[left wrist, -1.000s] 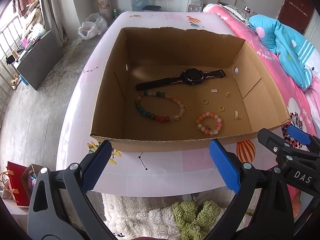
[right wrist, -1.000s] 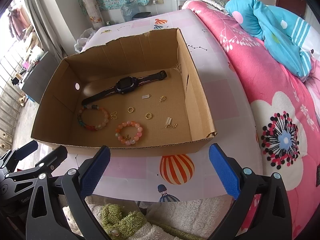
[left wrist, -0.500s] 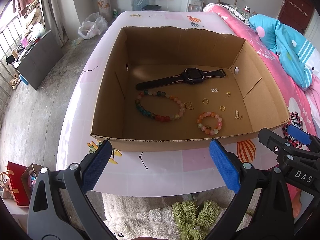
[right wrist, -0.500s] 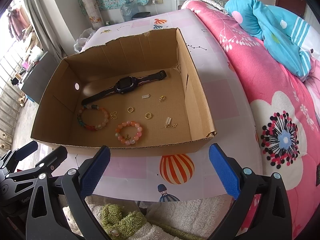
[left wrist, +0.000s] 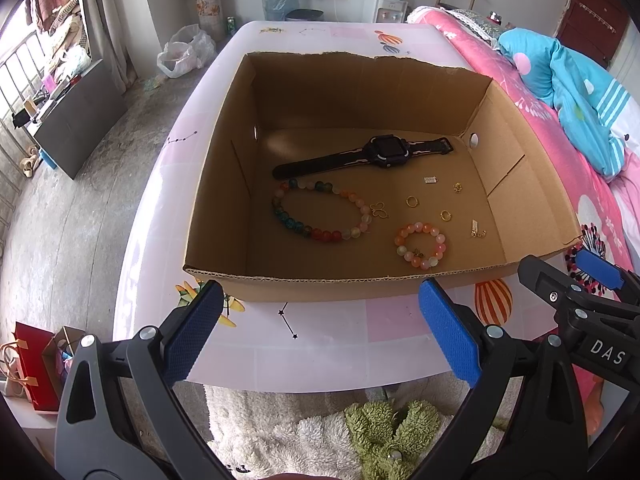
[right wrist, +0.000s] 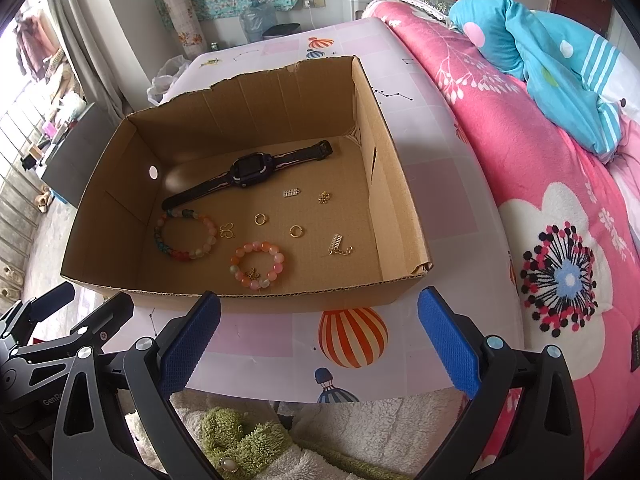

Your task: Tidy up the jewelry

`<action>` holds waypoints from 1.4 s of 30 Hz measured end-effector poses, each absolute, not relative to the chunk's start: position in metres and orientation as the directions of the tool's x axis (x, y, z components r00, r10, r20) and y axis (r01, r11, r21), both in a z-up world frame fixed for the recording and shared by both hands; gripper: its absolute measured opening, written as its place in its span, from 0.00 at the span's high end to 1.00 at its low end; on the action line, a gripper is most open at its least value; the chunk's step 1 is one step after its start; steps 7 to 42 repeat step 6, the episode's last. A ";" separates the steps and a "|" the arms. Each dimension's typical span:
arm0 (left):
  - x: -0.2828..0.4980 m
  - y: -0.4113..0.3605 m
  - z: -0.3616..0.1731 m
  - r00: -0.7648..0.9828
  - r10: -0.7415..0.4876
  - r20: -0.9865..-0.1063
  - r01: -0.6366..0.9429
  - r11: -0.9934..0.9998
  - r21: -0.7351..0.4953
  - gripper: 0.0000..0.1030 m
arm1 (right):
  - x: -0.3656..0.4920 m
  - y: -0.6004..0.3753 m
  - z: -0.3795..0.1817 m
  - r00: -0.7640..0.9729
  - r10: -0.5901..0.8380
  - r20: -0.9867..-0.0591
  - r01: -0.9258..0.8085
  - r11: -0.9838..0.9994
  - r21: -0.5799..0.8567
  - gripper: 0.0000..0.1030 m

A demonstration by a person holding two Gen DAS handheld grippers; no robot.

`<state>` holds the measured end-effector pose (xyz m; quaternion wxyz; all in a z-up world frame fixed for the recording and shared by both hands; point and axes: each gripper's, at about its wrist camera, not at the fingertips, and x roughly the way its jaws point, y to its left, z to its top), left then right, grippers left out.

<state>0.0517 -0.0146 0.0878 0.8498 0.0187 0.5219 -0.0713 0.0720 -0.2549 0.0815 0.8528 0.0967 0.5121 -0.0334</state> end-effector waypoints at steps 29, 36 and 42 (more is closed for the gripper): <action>0.051 -0.014 0.087 0.439 -0.106 -0.892 0.146 0.988 -0.045 0.08 | 0.072 -0.255 0.082 0.475 0.040 -0.879 0.155 0.980 0.128 0.07; 0.051 -0.014 0.087 0.439 -0.106 -0.892 0.146 0.988 -0.045 0.08 | 0.072 -0.255 0.082 0.475 0.040 -0.879 0.155 0.980 0.128 0.07; 0.051 -0.014 0.087 0.439 -0.106 -0.892 0.146 0.988 -0.045 0.08 | 0.072 -0.255 0.082 0.475 0.040 -0.879 0.155 0.980 0.128 0.07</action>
